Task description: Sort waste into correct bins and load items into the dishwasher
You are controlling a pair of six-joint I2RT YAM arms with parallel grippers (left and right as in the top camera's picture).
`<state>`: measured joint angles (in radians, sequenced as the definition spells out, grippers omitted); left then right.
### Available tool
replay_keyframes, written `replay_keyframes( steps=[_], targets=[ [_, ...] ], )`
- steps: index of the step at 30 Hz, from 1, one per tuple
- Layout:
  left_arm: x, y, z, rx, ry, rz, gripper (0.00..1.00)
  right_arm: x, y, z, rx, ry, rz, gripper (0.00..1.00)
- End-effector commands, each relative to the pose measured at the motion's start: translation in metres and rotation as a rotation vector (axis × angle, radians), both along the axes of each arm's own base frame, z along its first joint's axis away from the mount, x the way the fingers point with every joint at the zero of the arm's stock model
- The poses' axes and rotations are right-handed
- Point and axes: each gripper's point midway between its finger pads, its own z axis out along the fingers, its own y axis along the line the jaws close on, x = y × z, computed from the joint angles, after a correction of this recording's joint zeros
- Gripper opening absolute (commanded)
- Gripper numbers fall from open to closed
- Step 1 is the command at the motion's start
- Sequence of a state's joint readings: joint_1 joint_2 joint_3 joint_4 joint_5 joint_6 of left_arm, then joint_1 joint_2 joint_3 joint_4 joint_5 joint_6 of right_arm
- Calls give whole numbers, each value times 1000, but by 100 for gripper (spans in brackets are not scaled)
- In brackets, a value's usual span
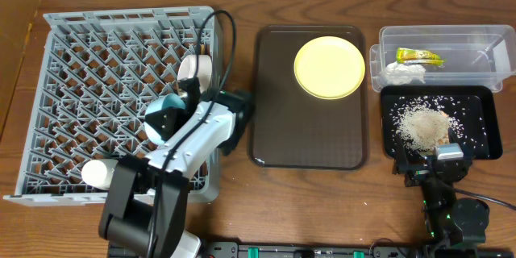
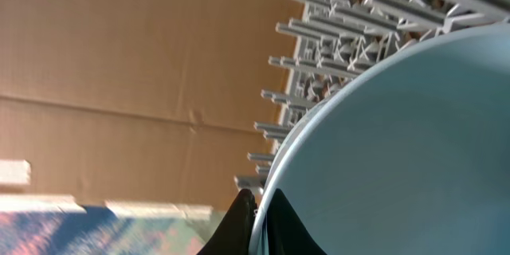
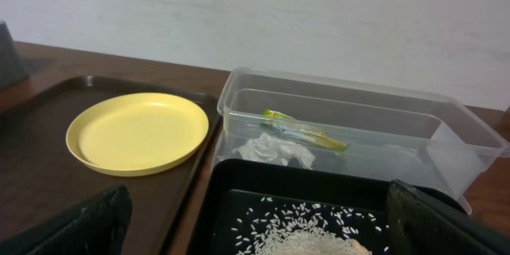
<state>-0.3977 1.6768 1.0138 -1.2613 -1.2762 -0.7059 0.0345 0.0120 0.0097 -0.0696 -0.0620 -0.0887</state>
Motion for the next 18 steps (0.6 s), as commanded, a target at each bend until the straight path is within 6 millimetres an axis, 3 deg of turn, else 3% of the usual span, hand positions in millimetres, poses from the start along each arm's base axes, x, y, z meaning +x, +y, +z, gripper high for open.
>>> replay_keyframes(
  steps=[1,10,18],
  targets=[
    [0,-19,-19,-39,61,-36,8,0,-3,-1,-10,-2,-13,99],
    [0,-20,-15,-14,66,-49,8,0,-3,-1,-10,-2,-13,99],
    [4,-17,3,99,114,-100,8,0,-3,-1,-10,-2,-13,99]
  ],
)
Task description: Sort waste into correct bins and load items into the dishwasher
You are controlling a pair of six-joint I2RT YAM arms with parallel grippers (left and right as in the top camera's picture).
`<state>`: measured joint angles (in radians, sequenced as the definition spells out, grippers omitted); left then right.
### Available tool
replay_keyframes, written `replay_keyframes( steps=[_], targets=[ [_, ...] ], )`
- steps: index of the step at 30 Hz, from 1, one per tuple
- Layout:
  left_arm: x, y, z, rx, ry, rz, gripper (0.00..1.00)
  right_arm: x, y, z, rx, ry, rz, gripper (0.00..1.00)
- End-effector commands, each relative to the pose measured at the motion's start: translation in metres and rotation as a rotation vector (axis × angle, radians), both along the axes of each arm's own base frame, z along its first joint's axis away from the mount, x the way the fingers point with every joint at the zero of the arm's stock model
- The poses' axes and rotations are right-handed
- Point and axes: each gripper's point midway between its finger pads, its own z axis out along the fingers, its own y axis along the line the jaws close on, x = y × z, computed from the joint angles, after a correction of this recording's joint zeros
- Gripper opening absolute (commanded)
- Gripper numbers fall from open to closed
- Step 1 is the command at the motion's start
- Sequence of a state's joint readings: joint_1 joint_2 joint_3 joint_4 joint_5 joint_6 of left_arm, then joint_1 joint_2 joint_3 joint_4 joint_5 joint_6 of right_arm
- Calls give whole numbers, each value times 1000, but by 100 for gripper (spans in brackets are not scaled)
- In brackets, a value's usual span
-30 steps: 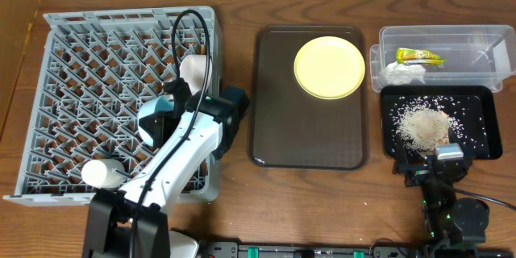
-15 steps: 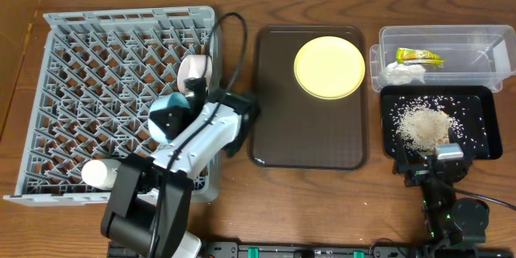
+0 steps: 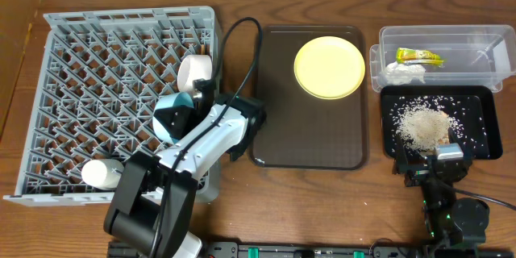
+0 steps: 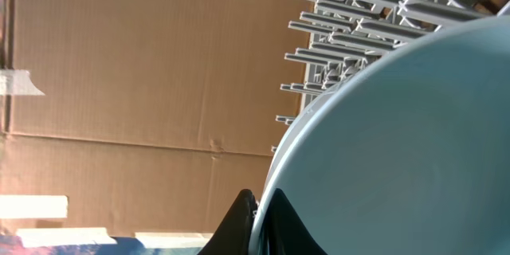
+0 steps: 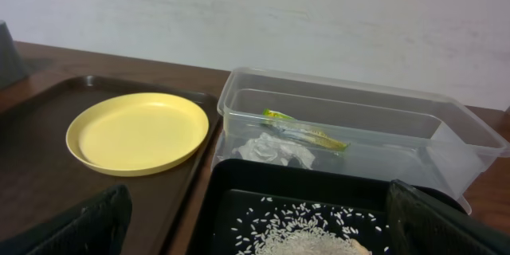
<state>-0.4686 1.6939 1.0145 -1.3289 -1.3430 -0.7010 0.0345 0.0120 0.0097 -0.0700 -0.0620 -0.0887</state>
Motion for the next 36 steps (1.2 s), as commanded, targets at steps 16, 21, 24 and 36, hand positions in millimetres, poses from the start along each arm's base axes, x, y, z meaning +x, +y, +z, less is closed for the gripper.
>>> replay_keyframes(
  steps=[16,21,24,36],
  targets=[
    [-10,30,4,-39,-6,116,8,0,-3,-1,-10,-2,-13,99],
    [-10,18,-1,-68,3,90,8,0,-3,-1,-10,-2,-13,99],
    [-9,2,-4,-83,18,39,8,0,-3,-1,-10,-2,-13,99],
    [-36,-16,-44,-334,56,163,36,0,-3,-1,-10,-2,-13,99]
  ],
)
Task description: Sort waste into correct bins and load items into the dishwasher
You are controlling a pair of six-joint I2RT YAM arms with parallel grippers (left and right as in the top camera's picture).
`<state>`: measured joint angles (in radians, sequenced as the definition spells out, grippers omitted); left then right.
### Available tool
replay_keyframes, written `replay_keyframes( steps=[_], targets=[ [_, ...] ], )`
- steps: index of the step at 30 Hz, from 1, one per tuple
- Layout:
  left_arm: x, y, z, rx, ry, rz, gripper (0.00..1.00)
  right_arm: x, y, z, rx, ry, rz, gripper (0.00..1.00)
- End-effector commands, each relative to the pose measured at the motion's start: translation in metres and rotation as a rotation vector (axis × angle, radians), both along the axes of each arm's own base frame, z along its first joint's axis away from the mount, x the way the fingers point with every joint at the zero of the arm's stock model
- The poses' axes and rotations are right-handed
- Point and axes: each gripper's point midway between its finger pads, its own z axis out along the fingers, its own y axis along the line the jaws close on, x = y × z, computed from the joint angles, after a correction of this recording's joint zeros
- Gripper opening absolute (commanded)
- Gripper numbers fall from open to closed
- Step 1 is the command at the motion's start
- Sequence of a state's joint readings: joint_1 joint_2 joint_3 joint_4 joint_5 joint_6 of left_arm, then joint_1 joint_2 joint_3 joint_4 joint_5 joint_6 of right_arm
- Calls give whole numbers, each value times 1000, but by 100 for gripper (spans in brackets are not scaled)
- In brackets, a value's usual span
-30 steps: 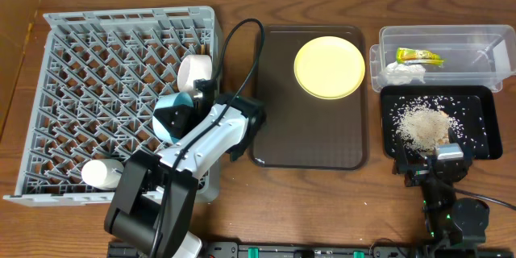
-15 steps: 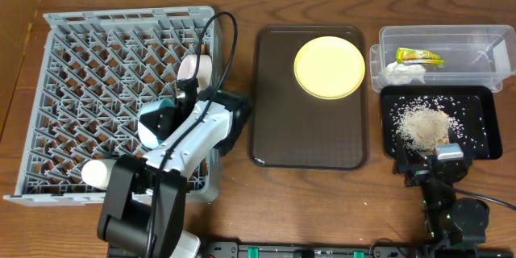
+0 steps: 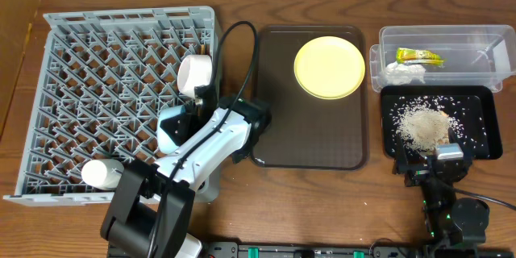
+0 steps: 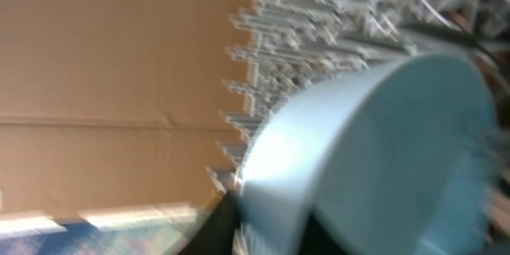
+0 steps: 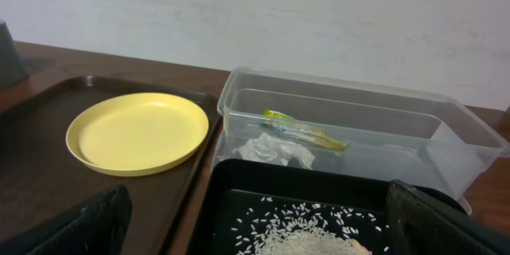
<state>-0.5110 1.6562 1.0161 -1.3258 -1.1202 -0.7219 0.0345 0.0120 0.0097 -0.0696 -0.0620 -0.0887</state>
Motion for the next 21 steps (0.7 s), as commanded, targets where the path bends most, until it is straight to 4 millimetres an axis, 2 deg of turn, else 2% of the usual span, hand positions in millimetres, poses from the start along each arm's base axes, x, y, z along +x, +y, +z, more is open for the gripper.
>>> replay_keyframes(
  steps=[1,2,3,4,9,13,17,21],
  targets=[
    [-17,-5,-20,-139,32,97,50,0,-3,-1,-10,-2,-13,99],
    [-18,-5,-22,-150,34,106,67,0,-3,-1,-10,-2,-13,99],
    [-20,-6,-24,-170,28,122,78,0,-3,-1,-10,-2,-13,99],
    [-21,-7,-26,-183,26,132,81,0,-3,-1,-10,-2,-13,99],
    [-20,-10,-19,-230,-30,154,85,0,-3,-1,-10,-2,-13,99],
    [-22,-21,-7,-384,-105,180,87,0,-3,-1,-10,-2,-13,99],
    [-24,-42,1,-623,-187,204,90,0,-3,-1,-10,-2,-13,99],
    [-21,-79,4,-930,-249,200,91,0,-3,-1,-10,-2,-13,99]
  ],
)
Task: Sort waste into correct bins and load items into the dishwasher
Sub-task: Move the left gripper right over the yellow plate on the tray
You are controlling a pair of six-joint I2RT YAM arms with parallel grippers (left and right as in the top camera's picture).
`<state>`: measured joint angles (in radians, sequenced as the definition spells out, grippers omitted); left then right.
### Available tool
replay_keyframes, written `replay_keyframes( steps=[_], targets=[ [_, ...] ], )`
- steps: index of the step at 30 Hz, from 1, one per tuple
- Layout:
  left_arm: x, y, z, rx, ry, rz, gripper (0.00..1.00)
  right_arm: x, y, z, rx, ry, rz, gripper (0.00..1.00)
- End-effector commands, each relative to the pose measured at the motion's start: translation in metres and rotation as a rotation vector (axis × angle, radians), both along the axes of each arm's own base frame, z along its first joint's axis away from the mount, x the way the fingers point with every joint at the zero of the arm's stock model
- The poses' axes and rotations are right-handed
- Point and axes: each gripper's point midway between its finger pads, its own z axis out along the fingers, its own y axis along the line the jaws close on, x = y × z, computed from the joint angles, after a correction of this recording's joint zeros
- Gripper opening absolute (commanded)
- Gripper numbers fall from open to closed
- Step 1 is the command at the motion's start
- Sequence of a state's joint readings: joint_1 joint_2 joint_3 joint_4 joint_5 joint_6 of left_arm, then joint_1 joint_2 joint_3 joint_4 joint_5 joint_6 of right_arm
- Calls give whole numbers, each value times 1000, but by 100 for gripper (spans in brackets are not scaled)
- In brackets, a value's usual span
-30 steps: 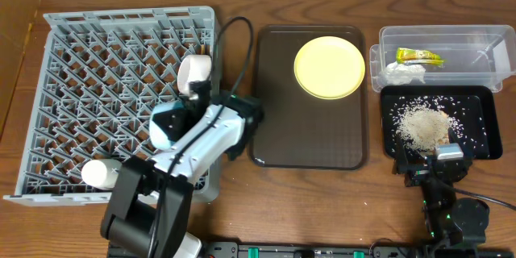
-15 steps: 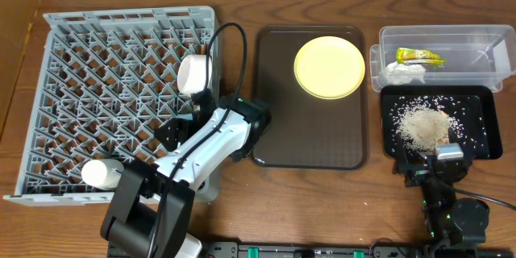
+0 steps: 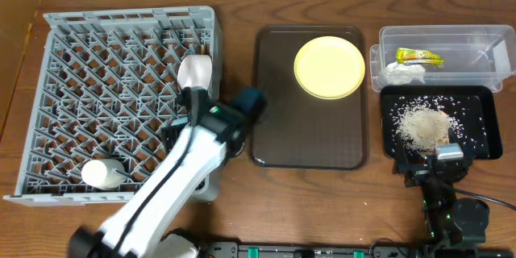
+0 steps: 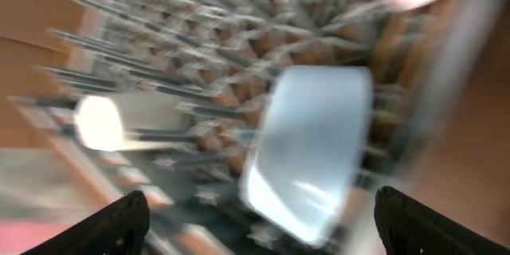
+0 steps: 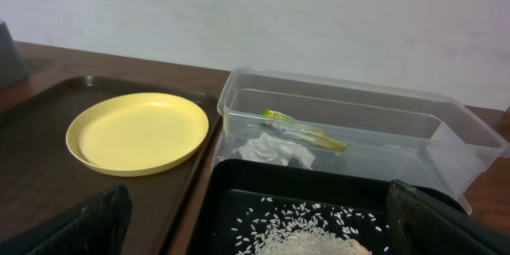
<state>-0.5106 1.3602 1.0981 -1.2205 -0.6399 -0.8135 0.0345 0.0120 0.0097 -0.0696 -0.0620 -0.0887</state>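
A light blue bowl (image 4: 307, 151) stands on edge among the tines of the grey dish rack (image 3: 81, 48), blurred in the left wrist view. My left gripper (image 4: 267, 227) is open and drawn back from it, its fingers at the frame's lower corners. From overhead my left arm covers the bowl. On the brown tray (image 3: 274, 129) lies a yellow plate (image 3: 329, 67). My right gripper (image 3: 435, 160) rests open at the near edge of the black bin (image 3: 484, 149) holding rice (image 3: 421, 125).
Two white cups sit in the rack, one at its right side (image 3: 196, 70) and one at the near left (image 3: 101, 173). A clear bin (image 3: 459, 76) at the far right holds a yellow-green wrapper (image 3: 419, 56) and crumpled tissue (image 3: 403, 72).
My left gripper has let go of the blue bowl and pulled back. The bowl now stands by itself in the rack. The right arm has not moved.
My left gripper held the blue bowl by its rim over the rack's right side. It kept hold while the bowl shifted and tipped among the tines. Now the bowl stands in the rack and the gripper is open, away from it. The right arm stayed still throughout.
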Motion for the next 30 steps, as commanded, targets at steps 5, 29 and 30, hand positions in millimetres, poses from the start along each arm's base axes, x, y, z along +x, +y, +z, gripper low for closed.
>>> replay_keyframes(
  steps=[5,29,30],
  targets=[
    [13,-84,9,-570,-106,-67,91,0,-3,-1,-10,-2,-13,99],
    [134,-258,-102,-992,142,-402,79,0,-3,-1,-10,-2,-13,99],
    [137,-260,-107,-997,139,-390,79,0,-3,-1,-10,-2,-13,99]
  ],
)
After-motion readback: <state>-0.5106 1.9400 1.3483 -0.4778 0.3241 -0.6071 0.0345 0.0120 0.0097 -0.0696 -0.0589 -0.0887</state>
